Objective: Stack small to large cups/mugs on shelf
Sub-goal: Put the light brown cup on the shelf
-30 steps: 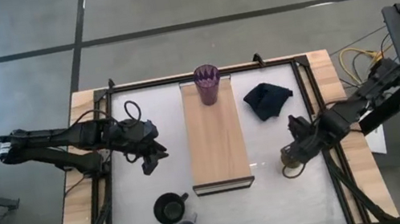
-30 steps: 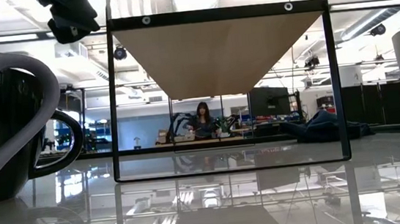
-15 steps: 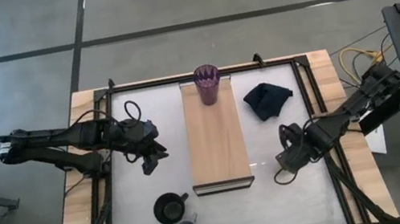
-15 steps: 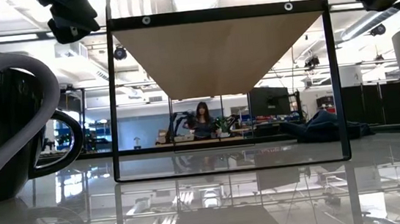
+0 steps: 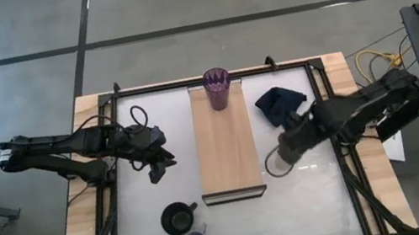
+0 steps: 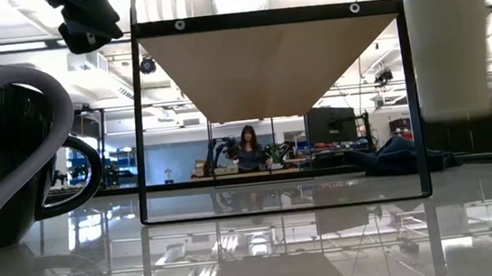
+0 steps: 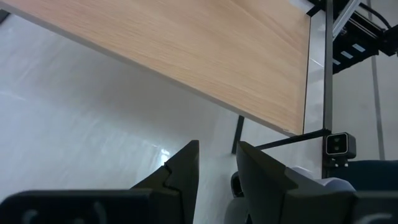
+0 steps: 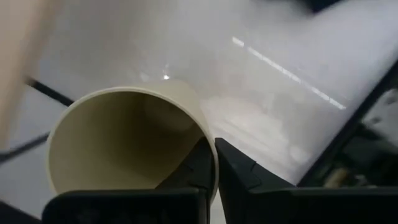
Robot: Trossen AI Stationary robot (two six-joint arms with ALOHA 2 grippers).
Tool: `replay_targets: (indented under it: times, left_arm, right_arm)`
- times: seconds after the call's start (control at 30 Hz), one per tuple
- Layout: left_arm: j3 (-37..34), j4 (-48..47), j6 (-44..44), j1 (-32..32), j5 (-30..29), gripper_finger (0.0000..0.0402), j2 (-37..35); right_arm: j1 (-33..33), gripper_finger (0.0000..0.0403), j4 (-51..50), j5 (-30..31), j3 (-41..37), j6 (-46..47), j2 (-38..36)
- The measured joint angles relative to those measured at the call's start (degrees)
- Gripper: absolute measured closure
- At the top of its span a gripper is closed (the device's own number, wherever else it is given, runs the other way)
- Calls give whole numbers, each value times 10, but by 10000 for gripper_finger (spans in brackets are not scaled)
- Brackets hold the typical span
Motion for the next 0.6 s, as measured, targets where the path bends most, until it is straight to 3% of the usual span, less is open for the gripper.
replay_targets:
  times: [0.13,0.33,0.6]
  left_arm:
    - [0,0,0,0,-8,308,0]
    - [0,-1,0,0,-48,308,0]
    - [0,-3,-2,1,-90,308,0]
  right_arm:
    - [-22,394,-75,49,123,-34,16]
    - [-71,394,-72,102,247,-136,66]
    - [-160,394,-73,108,412,-297,192]
